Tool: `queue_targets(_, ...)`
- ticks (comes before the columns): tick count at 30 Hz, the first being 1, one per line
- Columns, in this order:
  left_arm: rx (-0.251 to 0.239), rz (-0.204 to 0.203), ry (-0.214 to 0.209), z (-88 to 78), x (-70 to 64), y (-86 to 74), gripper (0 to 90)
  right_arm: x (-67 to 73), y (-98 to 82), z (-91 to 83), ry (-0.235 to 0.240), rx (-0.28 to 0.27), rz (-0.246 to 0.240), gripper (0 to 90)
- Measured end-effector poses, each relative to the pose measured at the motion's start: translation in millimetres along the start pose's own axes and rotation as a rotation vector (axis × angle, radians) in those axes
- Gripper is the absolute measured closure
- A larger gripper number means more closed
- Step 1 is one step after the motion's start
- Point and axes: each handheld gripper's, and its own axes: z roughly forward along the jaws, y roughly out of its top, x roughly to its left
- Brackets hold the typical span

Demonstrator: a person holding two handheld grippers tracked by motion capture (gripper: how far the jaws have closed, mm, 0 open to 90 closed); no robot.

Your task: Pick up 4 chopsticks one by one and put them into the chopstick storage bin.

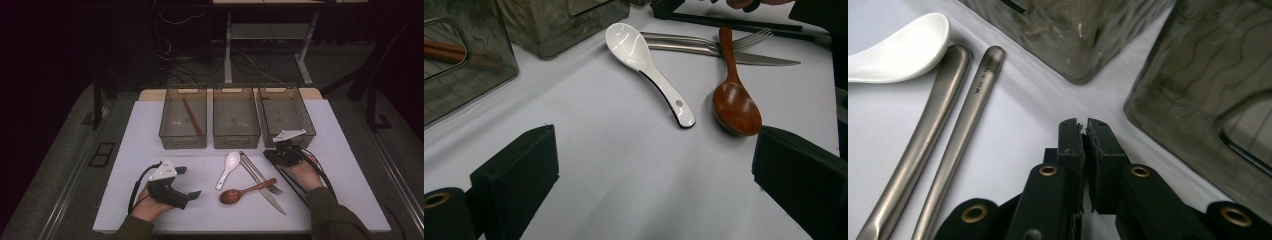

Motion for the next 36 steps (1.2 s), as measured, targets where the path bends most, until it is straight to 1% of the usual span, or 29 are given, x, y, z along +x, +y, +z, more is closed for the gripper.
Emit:
queue_targets(1,0.000,0.000,0.000,0.0,0.3,-0.2,3.8,-0.3,-0.2,-0.1,0.001,-0.001,0.000,82.7)
queue_targets(3,-0.001,0.001,0.000,-0.1,0.4,-0.2,3.8,-1.2,-0.4,-1.0,0.007,-0.002,0.001,71.8)
queue_targets(4,0.000,0.001,-0.001,-0.1,0.3,-0.2,3.8,-1.6,-0.4,-2.0,0.003,-0.003,0.001,69.0)
queue_targets(8,0.001,0.002,-0.002,0.1,0.3,-0.2,3.8,-5.6,-0.6,-10.6,0.009,-0.026,0.014,61.2)
queue_targets(10,0.001,0.002,-0.002,0.1,0.4,-0.2,3.8,-7.3,-1.0,-15.5,0.020,-0.039,0.027,55.1)
queue_targets(14,-0.001,0.000,0.001,-0.3,0.4,-0.2,3.8,-10.2,-3.3,-29.1,0.047,-0.041,0.061,50.5)
queue_targets(15,0.000,0.001,0.002,-0.2,0.4,-0.2,3.8,-10.5,-4.0,-32.9,0.050,-0.042,0.061,48.5)
queue_targets(18,0.000,0.003,-0.001,-0.3,-0.1,-0.1,3.8,-10.7,-6.4,-42.9,0.063,-0.064,0.053,46.3)
queue_targets(20,-0.001,0.002,0.000,-0.5,0.0,-0.1,3.8,-10.0,-8.1,-48.6,0.063,-0.061,0.049,46.3)
queue_targets(23,-0.002,0.002,0.001,-0.9,0.2,0.0,3.8,-10.6,-12.5,-55.1,0.069,-0.073,0.048,46.0)
queue_targets(25,-0.001,0.004,0.002,-1.4,0.3,0.1,3.8,-11.3,-15.5,-60.0,0.075,-0.080,0.056,46.4)
queue_targets(28,-0.003,0.002,0.001,-2.0,0.6,0.0,3.8,-12.0,-19.6,-68.4,0.068,-0.089,0.063,47.0)
queue_targets(29,-0.007,0.001,0.001,-1.9,0.7,0.0,3.8,-12.2,-20.6,-70.2,0.073,-0.093,0.064,47.3)
queue_targets(33,-0.009,-0.002,0.001,-1.8,0.9,-0.1,3.8,-11.3,-27.1,-79.4,0.071,-0.095,0.064,48.7)
queue_targets(36,-0.002,0.001,0.001,-1.9,0.7,0.0,3.8,-7.5,-33.3,-87.5,0.067,-0.087,0.057,50.6)
